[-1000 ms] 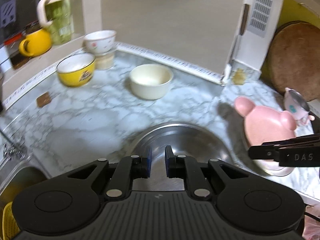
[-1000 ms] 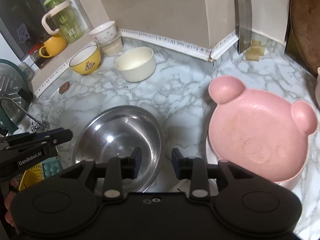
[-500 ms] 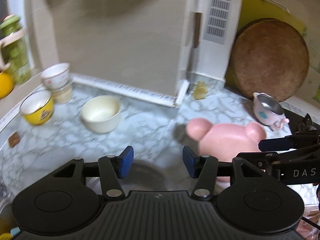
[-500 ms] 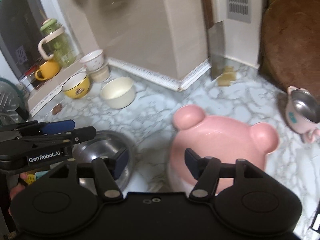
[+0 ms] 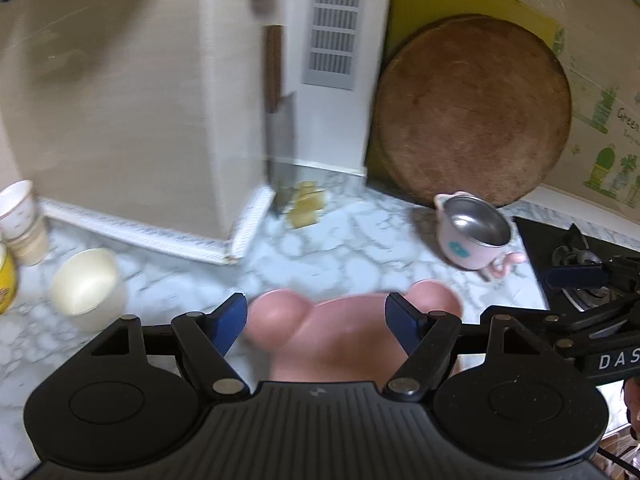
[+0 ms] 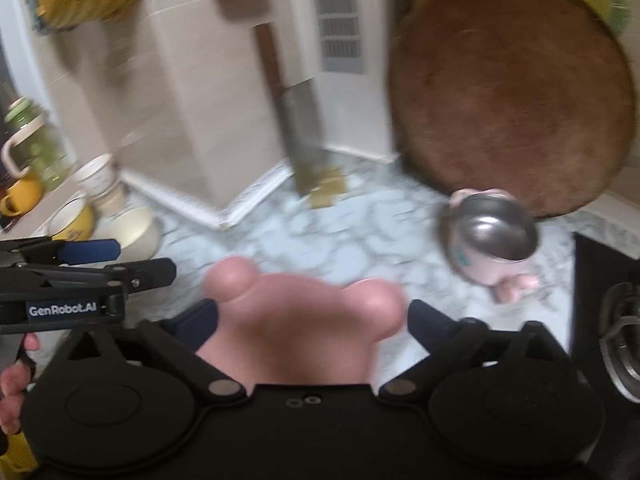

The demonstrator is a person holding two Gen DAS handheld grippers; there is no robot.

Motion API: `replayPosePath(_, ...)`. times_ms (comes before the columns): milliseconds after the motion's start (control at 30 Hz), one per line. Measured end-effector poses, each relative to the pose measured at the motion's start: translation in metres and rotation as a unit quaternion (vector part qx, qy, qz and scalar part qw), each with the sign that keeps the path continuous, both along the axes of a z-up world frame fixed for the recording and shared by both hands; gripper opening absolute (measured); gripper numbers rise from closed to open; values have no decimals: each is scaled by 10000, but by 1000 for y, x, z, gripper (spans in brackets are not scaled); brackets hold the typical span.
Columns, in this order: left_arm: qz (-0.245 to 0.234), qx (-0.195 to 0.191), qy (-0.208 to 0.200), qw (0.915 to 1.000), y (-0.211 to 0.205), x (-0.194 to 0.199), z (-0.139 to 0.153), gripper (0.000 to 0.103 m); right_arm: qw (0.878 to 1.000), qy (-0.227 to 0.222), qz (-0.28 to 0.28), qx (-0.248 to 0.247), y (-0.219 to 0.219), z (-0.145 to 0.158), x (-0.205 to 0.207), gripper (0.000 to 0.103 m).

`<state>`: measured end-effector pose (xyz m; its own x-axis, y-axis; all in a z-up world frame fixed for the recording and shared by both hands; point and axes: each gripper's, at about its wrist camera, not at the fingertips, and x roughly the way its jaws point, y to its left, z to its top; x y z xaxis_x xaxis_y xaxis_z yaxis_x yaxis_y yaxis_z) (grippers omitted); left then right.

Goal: Organize plates and bowls
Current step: 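Move both tools to the pink-handled steel pot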

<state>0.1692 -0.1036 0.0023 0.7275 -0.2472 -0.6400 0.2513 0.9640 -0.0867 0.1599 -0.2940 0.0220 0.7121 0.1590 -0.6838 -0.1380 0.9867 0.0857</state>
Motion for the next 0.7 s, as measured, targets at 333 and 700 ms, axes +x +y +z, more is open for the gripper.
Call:
replayPosePath(333,-342,19,239,9991,-88,65,3,76,9956,29,-890,-275,-87,-6,41,103)
replayPosePath(700,-496,145,637,9966,-175,138,-17,76,9874,434,-1516,-98,-166,-37,104,100)
